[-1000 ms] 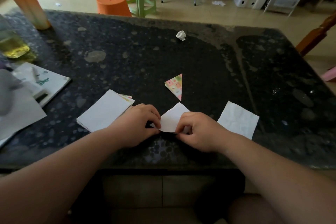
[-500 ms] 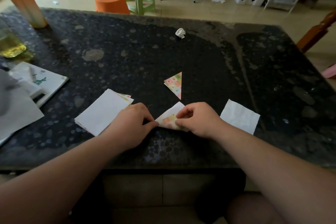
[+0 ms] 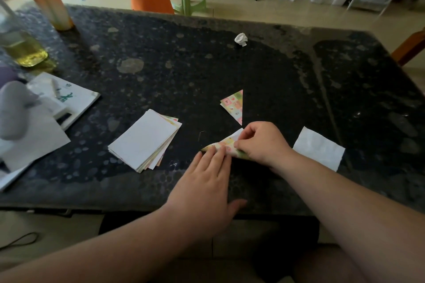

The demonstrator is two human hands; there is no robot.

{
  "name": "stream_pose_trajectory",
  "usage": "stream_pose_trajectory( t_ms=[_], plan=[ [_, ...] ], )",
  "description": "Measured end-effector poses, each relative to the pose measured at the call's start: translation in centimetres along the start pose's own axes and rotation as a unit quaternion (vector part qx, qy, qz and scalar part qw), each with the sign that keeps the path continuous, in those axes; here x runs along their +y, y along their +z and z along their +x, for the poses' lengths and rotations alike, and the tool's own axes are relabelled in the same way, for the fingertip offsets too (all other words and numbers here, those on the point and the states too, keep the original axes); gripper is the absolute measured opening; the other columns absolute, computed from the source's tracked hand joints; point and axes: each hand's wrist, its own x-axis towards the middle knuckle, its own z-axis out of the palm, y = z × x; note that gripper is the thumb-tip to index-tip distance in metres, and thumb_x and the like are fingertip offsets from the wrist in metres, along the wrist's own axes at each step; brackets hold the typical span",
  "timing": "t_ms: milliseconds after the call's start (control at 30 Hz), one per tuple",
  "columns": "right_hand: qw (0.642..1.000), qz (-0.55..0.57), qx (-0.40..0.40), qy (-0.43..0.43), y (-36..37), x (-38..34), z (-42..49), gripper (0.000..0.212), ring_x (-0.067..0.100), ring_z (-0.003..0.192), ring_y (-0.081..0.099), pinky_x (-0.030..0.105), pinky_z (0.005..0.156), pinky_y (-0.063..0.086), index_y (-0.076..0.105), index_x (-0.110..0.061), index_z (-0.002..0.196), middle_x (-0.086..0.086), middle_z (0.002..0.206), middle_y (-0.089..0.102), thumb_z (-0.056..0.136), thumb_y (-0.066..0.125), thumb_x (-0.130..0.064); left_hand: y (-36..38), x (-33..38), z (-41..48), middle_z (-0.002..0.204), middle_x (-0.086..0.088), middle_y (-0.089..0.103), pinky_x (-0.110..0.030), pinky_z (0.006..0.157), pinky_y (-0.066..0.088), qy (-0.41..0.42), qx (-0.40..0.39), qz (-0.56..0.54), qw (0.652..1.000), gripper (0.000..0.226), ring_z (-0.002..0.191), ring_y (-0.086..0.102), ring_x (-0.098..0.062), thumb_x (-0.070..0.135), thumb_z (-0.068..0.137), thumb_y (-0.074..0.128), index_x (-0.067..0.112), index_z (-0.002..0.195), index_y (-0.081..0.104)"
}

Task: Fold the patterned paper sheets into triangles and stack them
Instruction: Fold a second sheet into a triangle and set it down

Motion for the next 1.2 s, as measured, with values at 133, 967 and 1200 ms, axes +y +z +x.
stream_pose_trajectory(
  t_ms=[133, 967, 1200],
  plan=[
    [1.000, 0.001, 0.010, 0.000, 0.2, 0.1, -0.1, 0.009, 0.010, 0.086, 0.064, 0.029, 0.077, 0.054, 0.071, -0.022, 0.083, -0.006, 0.087, 0.069, 0.086, 0.079, -0.017, 0.5, 0.4, 0.2, 0.168, -0.009, -0.020, -0.045, 0.127, -0.003, -0.003, -0.013, 0.014, 1.000, 0.094, 0.154, -0.022, -0.025, 0.073, 0.098, 0.021, 0.011, 0.160, -0.015],
    [0.998, 0.028, 0.041, 0.033, 0.8, 0.1, 0.3, 0.010, 0.010, 0.089, 0.062, 0.035, 0.082, 0.057, 0.072, -0.025, 0.083, -0.006, 0.090, 0.068, 0.086, 0.081, -0.021, 0.2, 1.5, 0.4, 0.169, -0.013, -0.011, -0.058, 0.125, 0.005, -0.031, -0.042, 0.046, 0.998, 0.083, 0.154, -0.011, -0.044, 0.075, 0.097, 0.022, 0.030, 0.161, -0.005],
    [0.998, 0.028, 0.043, 0.037, 0.8, -0.1, 0.3, 0.010, 0.012, 0.090, 0.063, 0.035, 0.083, 0.058, 0.071, -0.024, 0.084, -0.004, 0.091, 0.068, 0.086, 0.081, -0.019, 0.0, 1.3, 1.0, 0.169, -0.019, -0.003, -0.055, 0.125, -0.006, -0.012, -0.012, 0.035, 0.999, 0.086, 0.155, -0.011, -0.040, 0.073, 0.097, 0.026, 0.021, 0.162, 0.001]
  ],
)
